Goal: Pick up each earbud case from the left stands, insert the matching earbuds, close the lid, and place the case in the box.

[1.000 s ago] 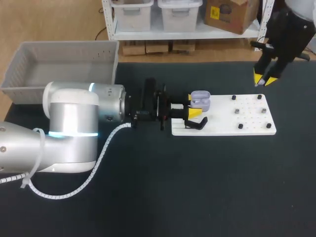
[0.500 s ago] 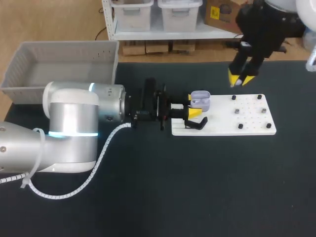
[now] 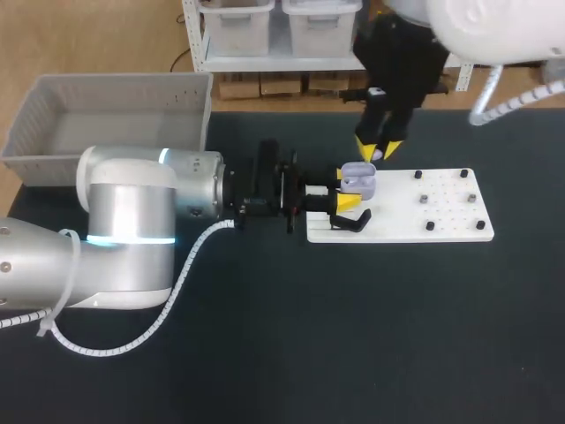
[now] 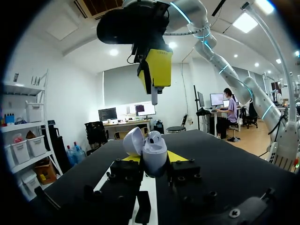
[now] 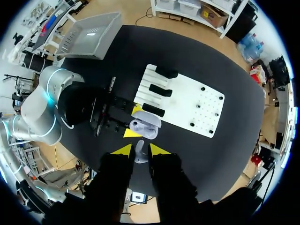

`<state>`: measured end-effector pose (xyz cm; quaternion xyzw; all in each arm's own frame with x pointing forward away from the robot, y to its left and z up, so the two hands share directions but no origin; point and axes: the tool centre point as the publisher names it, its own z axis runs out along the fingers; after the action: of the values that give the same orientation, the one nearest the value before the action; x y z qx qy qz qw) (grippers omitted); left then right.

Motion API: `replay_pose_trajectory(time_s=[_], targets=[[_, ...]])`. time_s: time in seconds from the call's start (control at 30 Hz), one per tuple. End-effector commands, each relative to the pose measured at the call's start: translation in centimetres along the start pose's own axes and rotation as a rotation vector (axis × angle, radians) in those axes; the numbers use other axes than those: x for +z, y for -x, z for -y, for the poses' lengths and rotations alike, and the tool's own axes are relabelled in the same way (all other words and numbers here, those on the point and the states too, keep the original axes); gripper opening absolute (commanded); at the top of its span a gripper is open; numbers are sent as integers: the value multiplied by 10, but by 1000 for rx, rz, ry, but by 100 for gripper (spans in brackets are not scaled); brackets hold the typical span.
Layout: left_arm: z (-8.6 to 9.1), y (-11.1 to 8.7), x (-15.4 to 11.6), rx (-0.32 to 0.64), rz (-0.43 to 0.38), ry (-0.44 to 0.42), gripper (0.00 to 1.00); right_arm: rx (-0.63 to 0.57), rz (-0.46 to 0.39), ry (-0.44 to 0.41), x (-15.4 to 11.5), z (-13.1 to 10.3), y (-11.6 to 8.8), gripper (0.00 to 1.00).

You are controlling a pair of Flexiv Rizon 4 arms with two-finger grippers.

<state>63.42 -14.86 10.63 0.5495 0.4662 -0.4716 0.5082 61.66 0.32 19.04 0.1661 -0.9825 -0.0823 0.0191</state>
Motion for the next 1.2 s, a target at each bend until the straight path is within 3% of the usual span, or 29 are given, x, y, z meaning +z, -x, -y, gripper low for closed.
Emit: replay_pose_trajectory(time_s=[0.03, 0.57, 1.2], targets=[[2, 0, 0, 3, 1, 6, 0, -11, -17, -53, 4, -11, 6, 0], [2, 0, 0, 3, 1, 6, 0, -73, -7, -155, 20, -26, -1, 0], [2, 0, 0, 3, 1, 6, 0, -69, -2, -154, 32, -18, 9, 0]])
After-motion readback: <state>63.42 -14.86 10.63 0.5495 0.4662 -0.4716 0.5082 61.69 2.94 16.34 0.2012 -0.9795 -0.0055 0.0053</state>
